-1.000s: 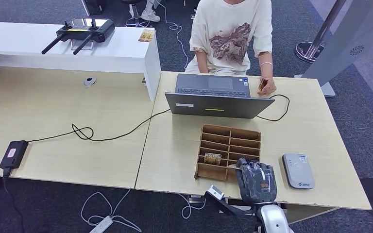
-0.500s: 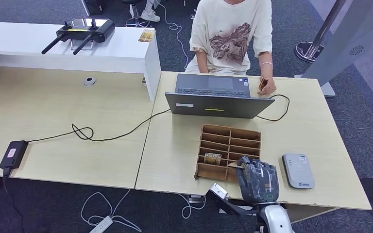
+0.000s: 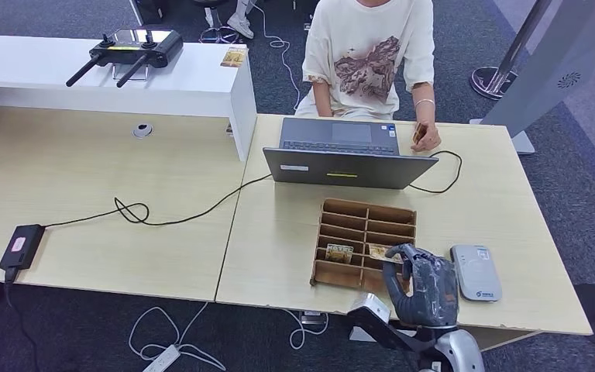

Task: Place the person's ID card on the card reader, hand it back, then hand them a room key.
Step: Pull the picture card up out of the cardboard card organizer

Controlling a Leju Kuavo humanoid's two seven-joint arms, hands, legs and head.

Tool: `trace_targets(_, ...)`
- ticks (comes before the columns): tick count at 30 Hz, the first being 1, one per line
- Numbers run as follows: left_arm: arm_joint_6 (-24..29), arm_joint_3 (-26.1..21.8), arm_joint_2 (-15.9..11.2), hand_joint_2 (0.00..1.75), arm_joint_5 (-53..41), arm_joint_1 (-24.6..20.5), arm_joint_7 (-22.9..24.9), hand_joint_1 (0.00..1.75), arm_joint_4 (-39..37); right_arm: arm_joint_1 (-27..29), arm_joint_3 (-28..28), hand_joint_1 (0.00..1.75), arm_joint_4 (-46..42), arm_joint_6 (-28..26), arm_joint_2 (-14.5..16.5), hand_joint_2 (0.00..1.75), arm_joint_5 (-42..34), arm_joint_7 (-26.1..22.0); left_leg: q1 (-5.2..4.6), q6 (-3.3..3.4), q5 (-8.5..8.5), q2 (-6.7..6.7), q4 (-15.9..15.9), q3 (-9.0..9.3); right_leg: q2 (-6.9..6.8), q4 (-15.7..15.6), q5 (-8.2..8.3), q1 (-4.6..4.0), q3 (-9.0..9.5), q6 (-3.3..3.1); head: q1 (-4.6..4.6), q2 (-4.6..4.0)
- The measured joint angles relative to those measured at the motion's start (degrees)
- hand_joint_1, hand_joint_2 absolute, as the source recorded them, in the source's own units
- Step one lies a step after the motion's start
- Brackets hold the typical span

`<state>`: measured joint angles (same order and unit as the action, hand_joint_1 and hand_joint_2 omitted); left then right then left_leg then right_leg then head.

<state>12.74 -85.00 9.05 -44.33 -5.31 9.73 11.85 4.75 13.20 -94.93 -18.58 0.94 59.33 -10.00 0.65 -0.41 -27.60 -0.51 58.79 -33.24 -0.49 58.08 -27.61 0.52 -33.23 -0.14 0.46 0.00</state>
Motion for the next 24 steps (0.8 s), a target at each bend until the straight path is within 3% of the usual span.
trace_targets(12, 0.62, 0.0, 0.0, 0.0, -0.11, -0.07, 0.09, 0.0, 0.0, -0.89, -0.02, 1.75, -4.8, 1.14, -0.02, 1.75, -10.74, -6.68, 0.0, 0.0, 0.01, 0.01, 0.0, 0.0, 0.01, 0.01, 0.01, 0.0, 0.01, -0.01, 0.0, 0.0)
trace_targets(24, 0.92, 0.0, -0.02, 0.0, -0.09, -0.13, -0.17, 0.0, 0.0, -10.24, 0.49, 1.75, -5.02, 0.56, -1.93, 1.75, -11.9, -7.87, 0.0, -0.04, 0.06, 0.07, 0.0, 0.01, 0.03, 0.01, 0.05, 0.0, 0.01, -0.01, 0.0, 0.0)
